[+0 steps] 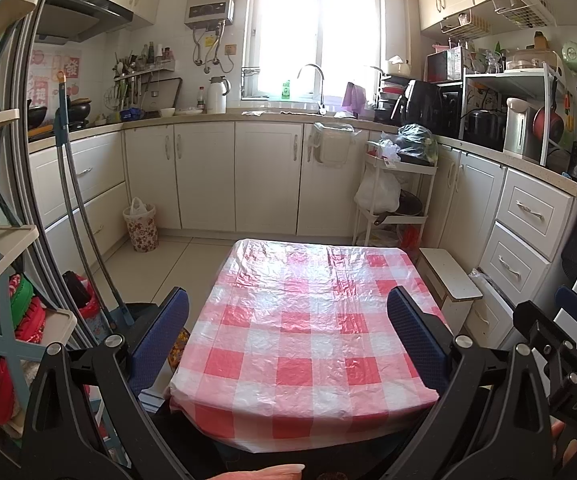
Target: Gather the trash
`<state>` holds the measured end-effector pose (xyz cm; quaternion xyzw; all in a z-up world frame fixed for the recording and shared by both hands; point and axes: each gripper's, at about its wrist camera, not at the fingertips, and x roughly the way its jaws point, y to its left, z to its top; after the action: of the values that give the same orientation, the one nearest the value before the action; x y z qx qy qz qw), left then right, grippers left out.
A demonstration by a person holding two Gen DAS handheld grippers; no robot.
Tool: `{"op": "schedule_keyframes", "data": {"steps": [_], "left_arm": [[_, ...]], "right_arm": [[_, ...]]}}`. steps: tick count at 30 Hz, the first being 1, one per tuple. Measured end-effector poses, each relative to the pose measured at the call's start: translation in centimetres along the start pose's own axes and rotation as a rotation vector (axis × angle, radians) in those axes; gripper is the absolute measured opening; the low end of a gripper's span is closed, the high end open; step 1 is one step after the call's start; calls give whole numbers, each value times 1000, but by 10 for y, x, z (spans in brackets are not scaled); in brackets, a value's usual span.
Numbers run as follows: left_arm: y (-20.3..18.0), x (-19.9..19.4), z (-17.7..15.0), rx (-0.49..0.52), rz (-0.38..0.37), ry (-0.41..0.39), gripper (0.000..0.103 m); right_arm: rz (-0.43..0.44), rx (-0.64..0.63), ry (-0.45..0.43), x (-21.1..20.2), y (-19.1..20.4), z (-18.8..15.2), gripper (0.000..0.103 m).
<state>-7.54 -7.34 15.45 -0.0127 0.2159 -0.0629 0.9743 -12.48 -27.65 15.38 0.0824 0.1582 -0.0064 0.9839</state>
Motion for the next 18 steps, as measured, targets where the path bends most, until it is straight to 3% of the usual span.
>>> {"op": "schedule_keyframes", "data": {"steps": [10, 18], "left_arm": [[9, 17, -5, -13, 19, 42, 96], [17, 56, -12, -10, 38, 115, 96]], "right_arm": [[-9, -33, 30, 23, -10, 9, 96], [-37, -53, 191, 97, -42, 12, 96]]}}
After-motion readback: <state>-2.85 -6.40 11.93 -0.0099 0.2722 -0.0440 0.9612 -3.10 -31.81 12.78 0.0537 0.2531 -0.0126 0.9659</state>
